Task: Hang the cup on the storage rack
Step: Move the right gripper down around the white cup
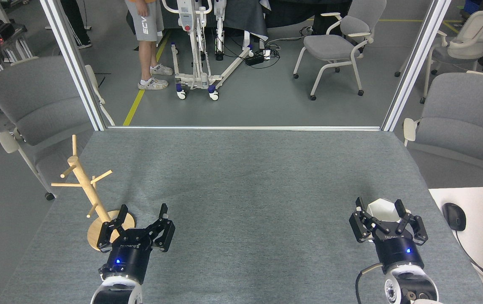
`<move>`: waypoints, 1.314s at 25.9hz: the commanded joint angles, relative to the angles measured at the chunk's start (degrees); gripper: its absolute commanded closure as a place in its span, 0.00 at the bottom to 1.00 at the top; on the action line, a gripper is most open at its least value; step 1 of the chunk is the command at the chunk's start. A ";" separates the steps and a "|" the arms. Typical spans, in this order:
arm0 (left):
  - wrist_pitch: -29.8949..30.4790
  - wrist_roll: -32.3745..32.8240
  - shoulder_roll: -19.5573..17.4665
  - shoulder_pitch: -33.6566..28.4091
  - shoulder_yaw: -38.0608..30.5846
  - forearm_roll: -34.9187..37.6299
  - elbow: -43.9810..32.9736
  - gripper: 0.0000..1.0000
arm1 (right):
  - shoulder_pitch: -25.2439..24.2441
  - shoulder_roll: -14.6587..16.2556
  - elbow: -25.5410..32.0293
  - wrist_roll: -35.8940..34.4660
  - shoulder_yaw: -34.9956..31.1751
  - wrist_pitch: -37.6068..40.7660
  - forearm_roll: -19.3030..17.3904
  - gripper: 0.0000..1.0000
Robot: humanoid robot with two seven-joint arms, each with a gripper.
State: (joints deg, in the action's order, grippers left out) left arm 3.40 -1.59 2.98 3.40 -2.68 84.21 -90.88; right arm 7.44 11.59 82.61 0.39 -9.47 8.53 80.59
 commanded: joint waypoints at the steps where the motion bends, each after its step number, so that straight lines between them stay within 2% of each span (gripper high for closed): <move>1: -2.26 -0.34 0.36 -0.32 -0.04 0.07 0.01 0.00 | 0.12 0.01 0.00 -0.04 -0.02 -0.09 -0.08 0.01; 4: -4.98 -0.17 1.42 -0.41 0.05 -0.01 -0.52 0.00 | 0.12 0.19 0.00 -0.04 0.07 -0.09 -0.08 0.01; 10: -3.84 0.45 1.50 -2.52 0.31 -0.19 -4.83 0.00 | -1.99 0.19 0.27 -0.12 -0.02 0.18 -0.08 0.01; 14: -1.64 0.36 1.68 -2.70 0.31 -0.19 -5.00 0.00 | -3.83 2.03 -0.26 -0.39 -2.30 -0.26 -0.43 0.01; 19: -1.55 0.36 1.68 -2.70 0.31 -0.19 -4.65 0.00 | -3.39 4.05 -6.68 -0.83 -3.80 0.79 -1.49 0.01; 22: -1.55 0.36 1.68 -2.70 0.31 -0.19 -4.30 0.00 | -2.78 4.05 -9.93 -0.83 -4.06 2.81 -1.40 0.01; 30: -1.64 0.45 1.77 -2.61 0.31 -0.19 -4.39 0.00 | -0.23 4.06 -14.41 -5.75 -4.06 2.99 -0.87 0.01; 34: -1.73 0.45 1.68 -2.78 0.40 -0.19 -4.21 0.00 | 1.88 4.14 -17.84 -5.93 -4.06 2.99 -0.78 0.01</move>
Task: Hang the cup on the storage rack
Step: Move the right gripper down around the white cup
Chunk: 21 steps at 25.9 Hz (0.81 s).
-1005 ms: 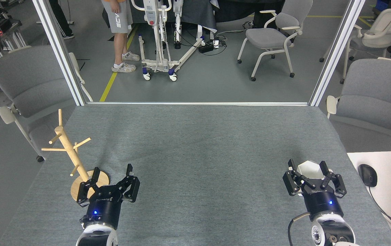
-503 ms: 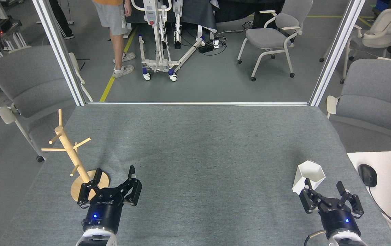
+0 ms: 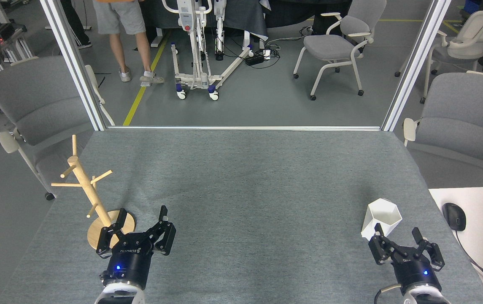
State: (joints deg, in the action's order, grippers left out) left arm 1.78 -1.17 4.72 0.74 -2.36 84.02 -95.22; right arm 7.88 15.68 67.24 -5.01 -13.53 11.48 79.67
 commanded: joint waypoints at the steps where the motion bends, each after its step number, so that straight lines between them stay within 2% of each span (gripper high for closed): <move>1: -0.11 0.02 -0.06 -0.12 0.08 0.00 0.12 0.00 | 1.87 0.05 -3.26 -0.53 0.00 0.03 0.13 0.01; 21: 0.06 -0.06 0.02 0.05 -0.01 0.00 1.71 0.00 | 3.98 0.05 -6.86 -1.23 0.09 -0.76 1.89 0.01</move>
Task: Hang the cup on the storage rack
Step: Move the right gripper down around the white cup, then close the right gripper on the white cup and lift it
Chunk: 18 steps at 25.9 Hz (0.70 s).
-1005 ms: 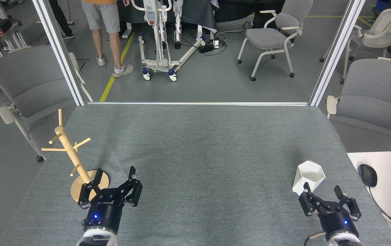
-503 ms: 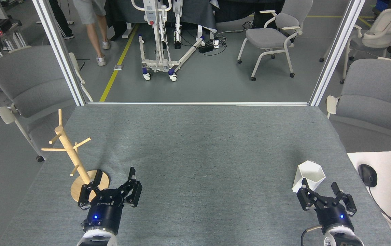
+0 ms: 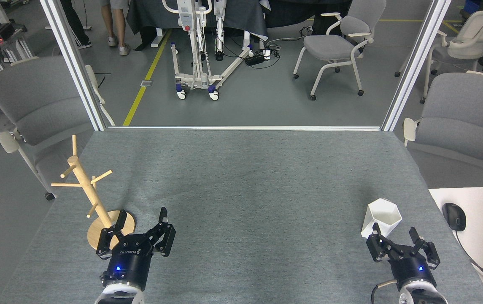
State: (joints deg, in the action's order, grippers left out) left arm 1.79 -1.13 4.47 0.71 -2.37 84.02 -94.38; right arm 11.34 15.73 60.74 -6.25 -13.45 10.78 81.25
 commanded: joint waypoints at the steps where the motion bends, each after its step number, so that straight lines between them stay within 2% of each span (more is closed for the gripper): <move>1: 0.05 -0.19 0.28 0.08 0.00 0.00 1.31 0.00 | 0.70 0.00 -0.88 0.00 0.00 -0.06 0.66 0.01; 8: -0.04 -0.80 1.60 0.26 0.26 0.00 3.68 0.00 | 3.17 0.00 -3.43 0.00 0.09 -0.06 0.92 0.01; 18: -0.04 -0.45 1.51 0.43 0.26 0.00 3.68 0.00 | 5.27 0.00 -5.98 0.00 0.26 -0.06 1.19 0.01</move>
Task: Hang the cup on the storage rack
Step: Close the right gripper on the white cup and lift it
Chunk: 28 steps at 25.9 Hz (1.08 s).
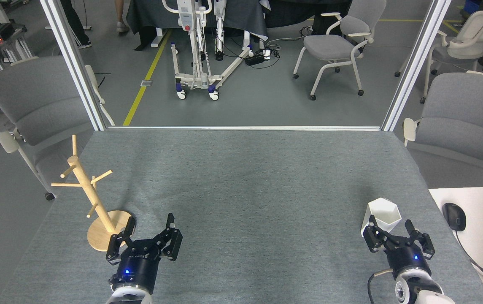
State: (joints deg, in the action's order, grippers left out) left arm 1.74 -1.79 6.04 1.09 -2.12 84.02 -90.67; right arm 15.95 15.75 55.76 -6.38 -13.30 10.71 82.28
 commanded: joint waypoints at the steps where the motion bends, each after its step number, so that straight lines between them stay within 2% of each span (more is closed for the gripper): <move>1: 0.01 0.21 -0.06 0.05 0.01 0.00 -0.03 0.00 | 1.10 -0.02 -1.35 0.14 0.12 0.01 0.69 0.01; 9: 0.01 0.30 -0.24 0.05 -0.08 0.00 -0.12 0.00 | 2.33 -0.10 -2.94 0.05 0.12 0.01 1.83 0.01; 20: 0.19 0.30 -0.15 -0.39 0.01 0.00 -0.12 0.00 | 2.86 -1.07 -3.81 0.14 0.38 -0.07 1.48 0.01; 28: 0.28 0.30 -0.15 -0.21 0.01 0.00 -0.03 0.00 | 2.86 -1.51 -3.90 0.41 0.47 -4.03 1.22 0.01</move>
State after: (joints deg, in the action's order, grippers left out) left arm 1.99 -1.48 5.89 0.73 -2.13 84.02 -90.70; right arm 18.83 14.45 51.87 -6.41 -12.87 7.87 83.59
